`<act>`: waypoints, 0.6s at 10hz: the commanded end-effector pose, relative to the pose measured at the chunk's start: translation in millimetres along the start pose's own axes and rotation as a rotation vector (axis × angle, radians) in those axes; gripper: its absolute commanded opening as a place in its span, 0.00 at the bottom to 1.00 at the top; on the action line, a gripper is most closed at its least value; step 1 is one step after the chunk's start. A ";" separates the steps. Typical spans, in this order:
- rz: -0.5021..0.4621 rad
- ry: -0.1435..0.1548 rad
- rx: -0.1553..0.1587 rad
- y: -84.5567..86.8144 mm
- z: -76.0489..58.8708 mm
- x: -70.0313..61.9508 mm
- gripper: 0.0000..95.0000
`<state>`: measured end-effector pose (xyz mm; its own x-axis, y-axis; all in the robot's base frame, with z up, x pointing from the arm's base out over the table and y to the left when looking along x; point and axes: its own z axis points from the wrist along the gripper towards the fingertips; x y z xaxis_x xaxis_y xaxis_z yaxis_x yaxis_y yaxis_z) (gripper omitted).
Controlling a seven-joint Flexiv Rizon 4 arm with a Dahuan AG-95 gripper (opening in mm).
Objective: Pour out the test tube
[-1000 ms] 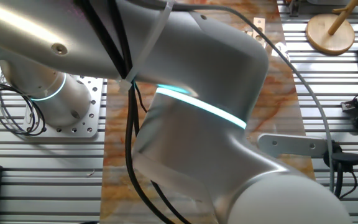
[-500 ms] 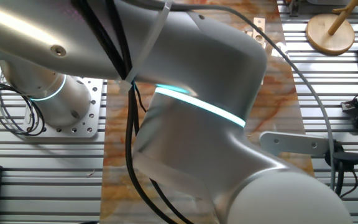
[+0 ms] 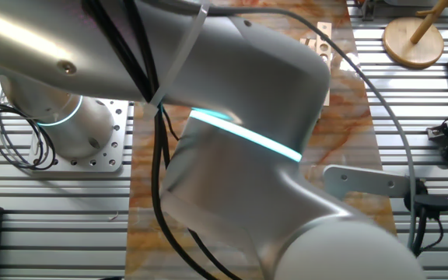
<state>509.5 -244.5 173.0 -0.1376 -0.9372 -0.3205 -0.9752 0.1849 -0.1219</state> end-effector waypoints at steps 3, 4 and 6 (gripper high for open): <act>0.018 -0.019 0.005 -0.5 -0.9 -0.6 0.00; 0.021 -0.022 0.006 -0.5 -1.0 -0.7 0.00; 0.032 -0.033 0.011 -0.2 -1.5 -1.1 0.00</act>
<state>509.6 -244.0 174.7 -0.1665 -0.9188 -0.3578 -0.9674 0.2225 -0.1212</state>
